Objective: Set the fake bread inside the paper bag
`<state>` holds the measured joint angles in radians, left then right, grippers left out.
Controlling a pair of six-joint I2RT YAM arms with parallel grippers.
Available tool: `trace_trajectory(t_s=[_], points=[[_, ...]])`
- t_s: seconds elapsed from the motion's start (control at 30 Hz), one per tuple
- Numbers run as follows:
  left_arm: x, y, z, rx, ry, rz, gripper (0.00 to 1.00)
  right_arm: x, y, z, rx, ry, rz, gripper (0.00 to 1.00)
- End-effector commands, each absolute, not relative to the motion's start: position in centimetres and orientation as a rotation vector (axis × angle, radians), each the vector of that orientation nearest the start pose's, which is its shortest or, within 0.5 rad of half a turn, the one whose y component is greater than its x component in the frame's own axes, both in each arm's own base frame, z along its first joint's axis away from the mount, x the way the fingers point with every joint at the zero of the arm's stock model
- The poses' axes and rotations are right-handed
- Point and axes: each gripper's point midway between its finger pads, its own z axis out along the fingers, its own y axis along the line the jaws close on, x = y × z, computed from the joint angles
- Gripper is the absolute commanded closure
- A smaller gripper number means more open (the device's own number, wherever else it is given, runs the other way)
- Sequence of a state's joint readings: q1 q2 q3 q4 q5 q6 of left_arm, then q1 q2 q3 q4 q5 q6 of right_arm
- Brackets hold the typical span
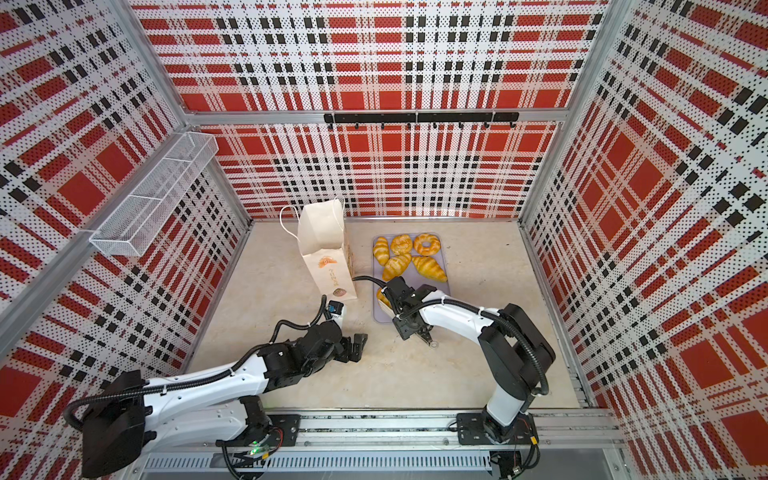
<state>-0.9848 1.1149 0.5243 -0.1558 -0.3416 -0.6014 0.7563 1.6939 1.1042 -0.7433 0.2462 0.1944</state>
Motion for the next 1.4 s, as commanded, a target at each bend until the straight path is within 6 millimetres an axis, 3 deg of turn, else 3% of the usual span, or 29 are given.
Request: trace_trajectory(t_s=[0.0,0.37,0.7,1.37], points=[[22.8,-24.0,11.8,0.255,2.251,-0.458,0.01,30.1,21.7,6.4,-0.725,2.656,-0.128,0.29],[23.1,-24.1,11.3,0.266,2.274,-0.410,0.01,31.1,22.7,5.9,-0.773,2.658,-0.125,0.32],[23.4,-23.8,11.6,0.257,2.263,-0.404,0.01,30.6,21.7,6.5,-0.777,2.662,-0.154,0.52],[23.4,-23.0,13.5,0.228,2.224,-0.413,0.00,29.5,20.7,9.1,-0.717,2.609,-0.093,0.55]])
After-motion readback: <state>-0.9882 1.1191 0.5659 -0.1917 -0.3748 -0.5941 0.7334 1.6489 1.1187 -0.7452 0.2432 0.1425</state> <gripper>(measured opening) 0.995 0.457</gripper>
